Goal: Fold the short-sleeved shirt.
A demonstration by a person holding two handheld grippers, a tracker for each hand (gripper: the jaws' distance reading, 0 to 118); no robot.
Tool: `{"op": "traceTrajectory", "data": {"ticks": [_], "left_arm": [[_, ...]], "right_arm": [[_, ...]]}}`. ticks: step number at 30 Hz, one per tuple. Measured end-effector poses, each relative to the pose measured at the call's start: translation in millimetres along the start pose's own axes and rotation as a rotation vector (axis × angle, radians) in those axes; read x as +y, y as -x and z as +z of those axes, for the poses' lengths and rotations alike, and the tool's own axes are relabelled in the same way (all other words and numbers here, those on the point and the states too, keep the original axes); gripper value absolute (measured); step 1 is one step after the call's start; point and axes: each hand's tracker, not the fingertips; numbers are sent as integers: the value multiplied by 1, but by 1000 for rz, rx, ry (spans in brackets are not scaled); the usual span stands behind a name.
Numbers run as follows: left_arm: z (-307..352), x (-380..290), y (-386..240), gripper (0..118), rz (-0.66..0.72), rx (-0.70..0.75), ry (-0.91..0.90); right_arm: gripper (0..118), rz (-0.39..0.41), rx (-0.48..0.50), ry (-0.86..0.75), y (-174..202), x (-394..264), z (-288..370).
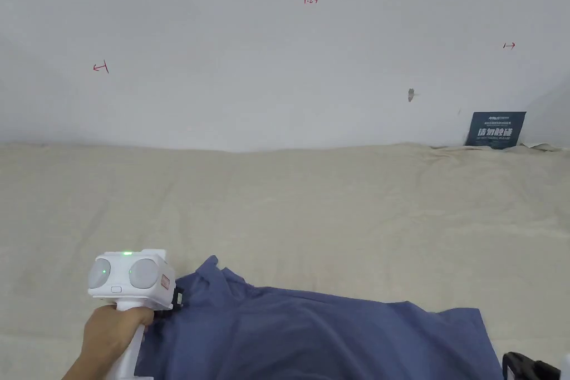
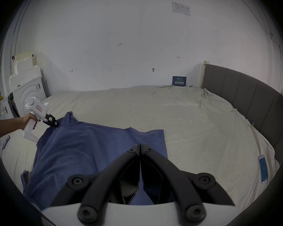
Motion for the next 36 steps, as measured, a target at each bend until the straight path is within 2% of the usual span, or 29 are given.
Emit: {"op": "traceTrajectory", "data": {"ticks": [2, 5, 9, 11, 13, 15, 16, 17, 19, 22, 25, 27, 29, 30, 32, 33, 35, 36], "left_arm": [[9, -3, 1, 0, 13, -37, -21], [34, -12, 2, 0, 6, -67, -91], [73, -32, 4, 0, -33, -102, -144], [89, -39, 7, 0, -44, -122, -158], [104, -47, 5, 0, -38, -125, -168], [115, -52, 4, 0, -43, -135, -176], [119, -54, 3, 0, -45, -135, -177], [125, -56, 0, 0, -50, -138, -182], [132, -58, -2, 0, -57, -143, -187], [127, -54, -1, 0, -58, -151, -191], [128, -54, -4, 0, -71, -150, -193], [127, -55, -4, 0, -68, -153, -192], [126, -55, -4, 0, -59, -152, -191], [126, -56, -4, 0, -55, -156, -189], [127, -57, -4, 0, -47, -158, -188], [129, -59, -4, 0, -46, -159, -188], [131, -61, -3, 0, -43, -159, -185], [132, -62, -3, 0, -46, -156, -183]], "right_arm": [[0, -11, 13, 17, -2, 8, -14], [0, -47, 33, 62, -28, 15, -57], [1, -128, 27, 148, -56, 26, -114], [8, -169, 13, 204, -62, 33, -139], [46, -171, 4, 242, -69, 35, -164], [92, -181, -13, 305, -75, 34, -190], [101, -193, -19, 329, -79, 32, -202], [102, -191, -31, 348, -81, 30, -212], [102, -197, -49, 350, -76, 28, -222], [102, -266, -77, 425, -78, 23, -243], [102, -275, -99, 426, -76, 17, -255], [99, -267, -102, 441, -69, 12, -256], [92, -251, -118, 463, -64, 7, -258], [87, -202, -152, 447, -60, 7, -256], [79, -137, -158, 459, -53, 9, -250], [64, -109, -163, 440, -50, 11, -244], [18, -103, -135, 406, -49, 16, -235], [4, -88, -131, 406, -47, 19, -232]]}}
